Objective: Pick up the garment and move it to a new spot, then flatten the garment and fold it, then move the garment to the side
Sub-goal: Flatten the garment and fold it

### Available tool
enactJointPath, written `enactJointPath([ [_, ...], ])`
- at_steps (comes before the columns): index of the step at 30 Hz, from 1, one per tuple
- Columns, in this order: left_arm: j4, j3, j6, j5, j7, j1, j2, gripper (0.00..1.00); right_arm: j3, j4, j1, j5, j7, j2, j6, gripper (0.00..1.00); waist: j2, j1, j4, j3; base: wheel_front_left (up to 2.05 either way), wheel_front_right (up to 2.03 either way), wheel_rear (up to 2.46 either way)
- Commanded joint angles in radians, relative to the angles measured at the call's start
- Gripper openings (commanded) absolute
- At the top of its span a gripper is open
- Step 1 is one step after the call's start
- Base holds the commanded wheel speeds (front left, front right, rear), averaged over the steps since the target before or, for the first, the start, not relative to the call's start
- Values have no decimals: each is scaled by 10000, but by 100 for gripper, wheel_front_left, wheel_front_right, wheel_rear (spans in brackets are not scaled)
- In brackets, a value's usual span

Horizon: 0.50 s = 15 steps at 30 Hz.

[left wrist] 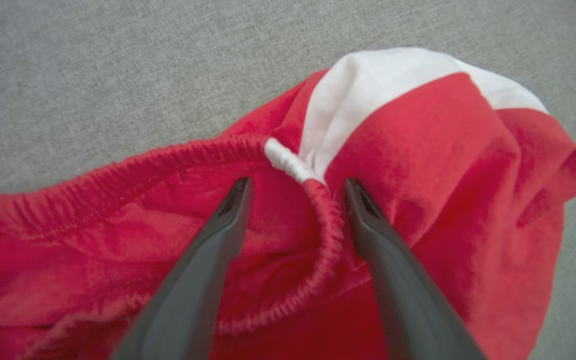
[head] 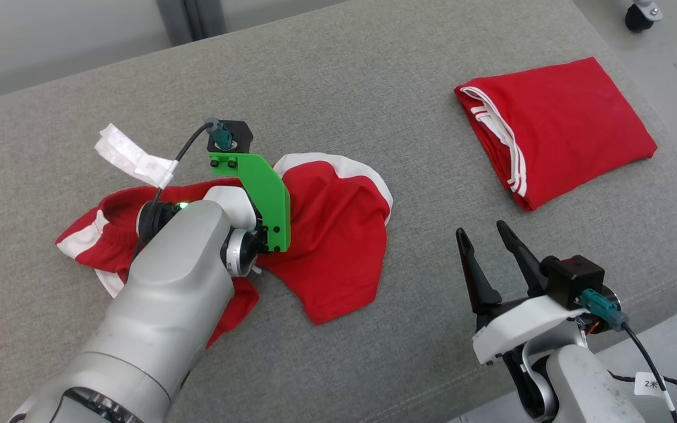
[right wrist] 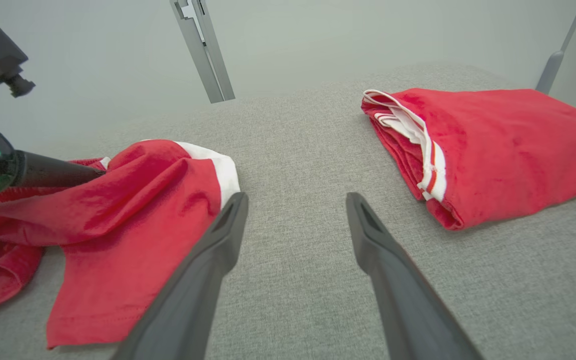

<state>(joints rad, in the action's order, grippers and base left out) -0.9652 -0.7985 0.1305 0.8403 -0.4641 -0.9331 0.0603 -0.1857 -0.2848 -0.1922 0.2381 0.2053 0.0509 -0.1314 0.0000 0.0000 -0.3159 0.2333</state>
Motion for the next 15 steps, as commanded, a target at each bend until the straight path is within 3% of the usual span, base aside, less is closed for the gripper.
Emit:
enactJointPath([
  [1,46,78,-142,163,50,218,42,0,-16,-20,-152,65,87,0,16,100,0,0,-19,7,0,0,0],
  [6,450,380,-441,60,1658,-106,102,0,108,-10,-175,18,84,-3,16,100,0,0,36,16,0,0,0],
  [10,973,681,-719,-250,3794,-722,143,0,147,-55,-169,-2,75,-4,16,100,0,0,131,-70,0,0,0],
  [15,1381,820,-1517,-543,5322,-1669,336,0,50,-96,-180,45,53,-1,16,100,0,0,159,-244,0,0,0],
])
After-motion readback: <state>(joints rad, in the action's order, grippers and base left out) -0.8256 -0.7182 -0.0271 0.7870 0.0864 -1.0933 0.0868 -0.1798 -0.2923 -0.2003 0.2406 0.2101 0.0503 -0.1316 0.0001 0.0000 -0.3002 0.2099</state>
